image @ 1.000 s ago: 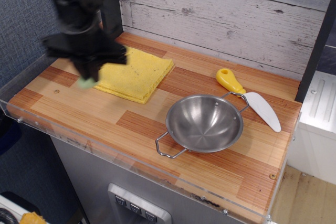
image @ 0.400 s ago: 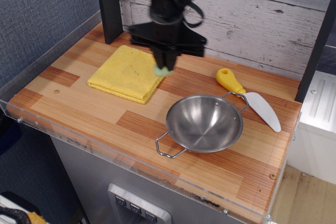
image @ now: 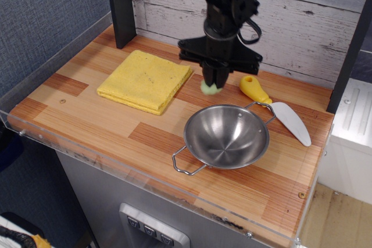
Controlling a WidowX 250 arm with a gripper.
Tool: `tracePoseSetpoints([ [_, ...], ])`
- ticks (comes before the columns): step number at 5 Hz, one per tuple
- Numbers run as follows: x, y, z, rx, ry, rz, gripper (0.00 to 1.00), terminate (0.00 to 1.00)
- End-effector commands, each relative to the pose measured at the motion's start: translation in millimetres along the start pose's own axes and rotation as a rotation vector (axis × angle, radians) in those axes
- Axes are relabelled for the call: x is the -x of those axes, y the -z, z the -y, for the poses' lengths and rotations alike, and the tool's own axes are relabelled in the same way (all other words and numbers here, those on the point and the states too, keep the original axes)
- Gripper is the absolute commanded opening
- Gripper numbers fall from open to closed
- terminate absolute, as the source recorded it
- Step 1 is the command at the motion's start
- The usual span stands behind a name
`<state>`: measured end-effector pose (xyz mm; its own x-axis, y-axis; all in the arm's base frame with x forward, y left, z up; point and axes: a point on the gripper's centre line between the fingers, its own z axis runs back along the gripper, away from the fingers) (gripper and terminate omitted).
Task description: Pick up the broccoli and place it on the right of the yellow cloth
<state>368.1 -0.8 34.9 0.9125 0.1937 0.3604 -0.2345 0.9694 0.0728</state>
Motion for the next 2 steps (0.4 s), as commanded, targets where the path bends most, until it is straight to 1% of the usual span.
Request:
tracePoseSetpoints([
  [1,-7.7,4.1,13.7,0.007,0.005,-0.006,1.0,0.0],
  [2,-7.8,4.2,11.8,0.001,-0.017,-0.001,1.0,0.0],
])
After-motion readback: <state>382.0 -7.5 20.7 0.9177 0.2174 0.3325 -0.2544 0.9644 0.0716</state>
